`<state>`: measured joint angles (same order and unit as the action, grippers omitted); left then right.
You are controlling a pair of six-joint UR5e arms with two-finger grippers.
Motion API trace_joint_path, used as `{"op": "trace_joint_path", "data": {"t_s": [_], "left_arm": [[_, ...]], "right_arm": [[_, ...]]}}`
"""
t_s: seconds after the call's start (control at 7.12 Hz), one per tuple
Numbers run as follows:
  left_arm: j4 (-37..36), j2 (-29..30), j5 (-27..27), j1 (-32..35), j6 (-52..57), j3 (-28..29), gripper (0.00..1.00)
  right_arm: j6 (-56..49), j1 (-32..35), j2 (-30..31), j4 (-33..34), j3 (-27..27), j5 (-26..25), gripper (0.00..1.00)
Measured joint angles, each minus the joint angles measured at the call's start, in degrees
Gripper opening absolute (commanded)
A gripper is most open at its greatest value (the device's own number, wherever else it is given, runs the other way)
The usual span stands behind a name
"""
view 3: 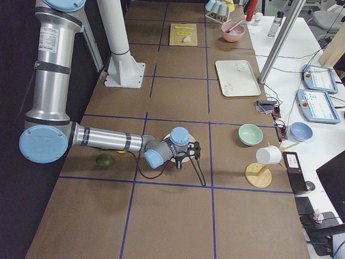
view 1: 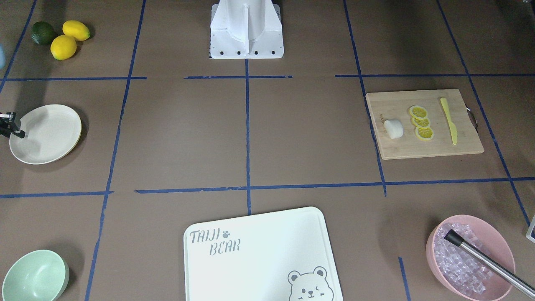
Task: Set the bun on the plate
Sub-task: 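Grip the plate rim and drag it toward the table center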
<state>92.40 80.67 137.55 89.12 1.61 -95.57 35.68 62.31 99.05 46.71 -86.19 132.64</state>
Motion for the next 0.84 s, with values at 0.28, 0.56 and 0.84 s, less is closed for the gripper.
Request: {"op": "trace_joint_path", "data": {"t_s": [0.28,0.56,0.84], "left_arm": [[-0.03,-0.20,0.12,0.00,-0.03,0.03,1.00],[-0.11,-0.40,0.22,0.00,-0.03,0.03,1.00],[-0.31,-0.52,0.32,0.00,-0.03,-0.08,1.00]], "right_arm": [[-0.01,-0.03,-0.33,-2.06,-1.00,0.93,0.00],[2.91,-0.38,-1.89,-2.07,-5.97,3.08,0.00],[14.10,-3.92,-5.51,-1.90,-11.26,3.57,0.00]]}}
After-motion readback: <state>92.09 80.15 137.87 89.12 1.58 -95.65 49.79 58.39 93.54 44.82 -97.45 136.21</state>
